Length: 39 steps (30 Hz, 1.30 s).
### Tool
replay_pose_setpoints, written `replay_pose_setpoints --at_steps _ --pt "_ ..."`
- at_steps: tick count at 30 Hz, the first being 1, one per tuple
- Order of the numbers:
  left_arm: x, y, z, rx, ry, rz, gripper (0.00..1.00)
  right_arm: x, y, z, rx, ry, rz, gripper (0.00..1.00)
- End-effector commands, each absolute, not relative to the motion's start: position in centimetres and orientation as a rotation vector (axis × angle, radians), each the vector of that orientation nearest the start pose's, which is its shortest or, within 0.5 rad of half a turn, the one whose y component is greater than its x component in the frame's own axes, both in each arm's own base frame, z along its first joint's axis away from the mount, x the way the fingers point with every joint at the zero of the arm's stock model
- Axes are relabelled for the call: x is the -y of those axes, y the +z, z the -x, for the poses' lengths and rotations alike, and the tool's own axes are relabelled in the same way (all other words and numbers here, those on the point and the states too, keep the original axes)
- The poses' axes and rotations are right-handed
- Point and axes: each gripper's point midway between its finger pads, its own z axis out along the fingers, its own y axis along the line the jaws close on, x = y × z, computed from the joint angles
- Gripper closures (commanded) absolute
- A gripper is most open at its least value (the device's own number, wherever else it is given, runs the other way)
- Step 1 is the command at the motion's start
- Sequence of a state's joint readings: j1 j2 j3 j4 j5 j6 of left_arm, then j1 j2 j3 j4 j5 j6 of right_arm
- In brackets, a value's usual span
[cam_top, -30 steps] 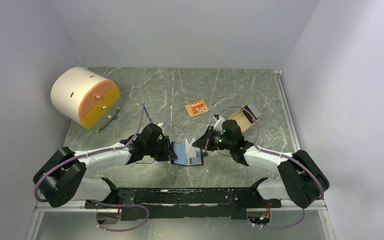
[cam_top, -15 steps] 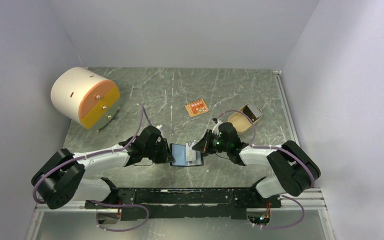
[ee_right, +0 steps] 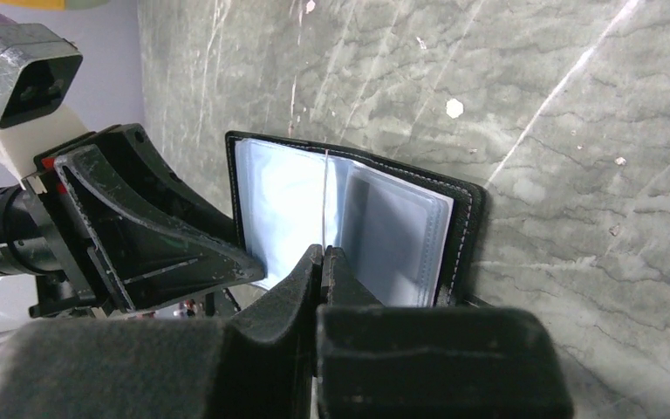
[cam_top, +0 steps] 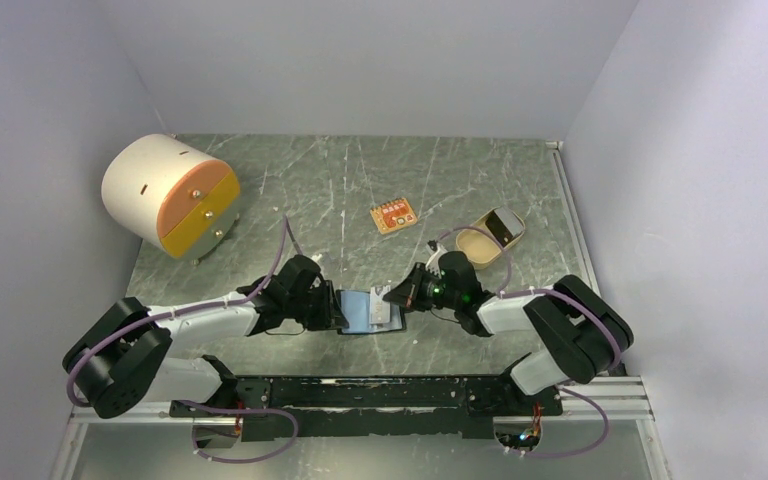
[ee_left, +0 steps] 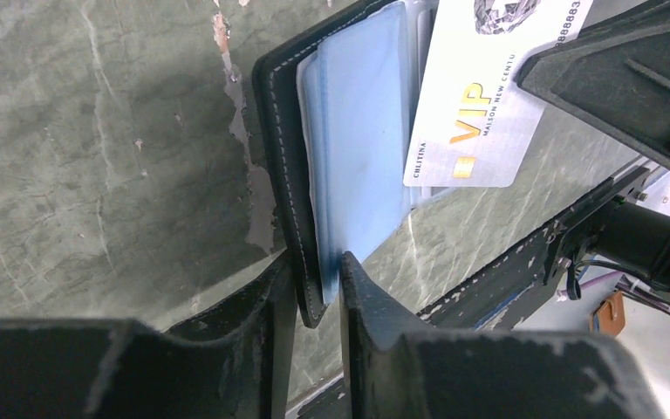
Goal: Put the credit cards into the card holder
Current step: Insert the credit card into the card holder.
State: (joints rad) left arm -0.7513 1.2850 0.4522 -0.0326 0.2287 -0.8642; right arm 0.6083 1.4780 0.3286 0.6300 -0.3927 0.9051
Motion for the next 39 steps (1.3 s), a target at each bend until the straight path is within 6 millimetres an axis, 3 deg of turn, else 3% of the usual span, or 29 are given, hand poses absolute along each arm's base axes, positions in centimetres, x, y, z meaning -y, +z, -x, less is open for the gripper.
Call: replay_pose_setpoints --at_steps 1,14,25,34,39 --pt "24.8 2.8 -16.6 -2.644 -0.927 0.038 0.73 -27.4 4.7 -21.4 -2.297 1.316 -0.102 1.00" --pt "24.8 2.9 -16.6 -2.650 -0.919 0.015 0.70 -28.0 4.9 -21.6 -2.279 1.353 -0.079 1.00" --pt "25.3 3.3 -16.6 -2.642 -0.950 0.009 0.68 -28.2 4.1 -21.2 -2.302 1.354 -0.098 1.00" --pt "25.7 3.4 -17.2 -2.631 -0.953 0.007 0.67 -28.8 3.5 -20.2 -2.326 1.395 -0.101 0.92" --pt "25.7 3.2 -17.2 -2.636 -0.949 0.013 0.67 -28.3 3.0 -19.8 -2.358 1.352 -0.074 0.98"
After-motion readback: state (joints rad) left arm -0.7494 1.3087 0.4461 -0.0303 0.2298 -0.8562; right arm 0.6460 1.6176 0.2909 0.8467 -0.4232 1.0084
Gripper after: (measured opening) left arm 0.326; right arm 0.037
